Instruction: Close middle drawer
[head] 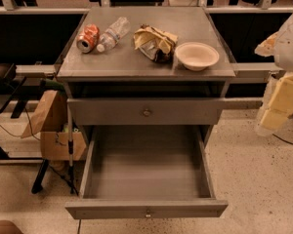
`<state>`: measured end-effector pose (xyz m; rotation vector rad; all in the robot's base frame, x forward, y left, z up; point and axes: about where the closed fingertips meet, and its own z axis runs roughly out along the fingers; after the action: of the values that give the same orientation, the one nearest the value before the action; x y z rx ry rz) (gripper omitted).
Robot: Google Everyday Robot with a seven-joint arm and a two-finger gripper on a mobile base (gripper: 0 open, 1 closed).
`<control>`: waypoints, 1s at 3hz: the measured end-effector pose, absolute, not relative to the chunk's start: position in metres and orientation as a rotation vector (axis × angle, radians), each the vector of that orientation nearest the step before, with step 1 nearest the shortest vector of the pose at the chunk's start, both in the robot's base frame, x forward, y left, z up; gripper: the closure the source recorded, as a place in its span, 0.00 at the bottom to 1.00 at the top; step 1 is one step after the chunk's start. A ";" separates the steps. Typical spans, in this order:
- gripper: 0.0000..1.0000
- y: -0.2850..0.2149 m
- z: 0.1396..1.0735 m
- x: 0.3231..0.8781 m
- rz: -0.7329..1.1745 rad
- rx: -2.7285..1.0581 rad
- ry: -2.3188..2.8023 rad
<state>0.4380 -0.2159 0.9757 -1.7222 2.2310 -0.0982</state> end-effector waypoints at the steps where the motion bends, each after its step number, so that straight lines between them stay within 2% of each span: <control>1: 0.00 -0.214 0.974 0.437 -0.097 -1.716 2.229; 2: 0.00 -0.205 0.945 0.436 -0.086 -1.689 2.243; 3: 0.00 -0.192 0.869 0.430 0.005 -1.626 2.280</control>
Offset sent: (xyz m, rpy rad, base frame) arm -0.0064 0.0275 -0.1241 -0.0013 -0.0197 -0.0988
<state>0.4297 -0.1924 0.8687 -1.6265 2.2802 0.0049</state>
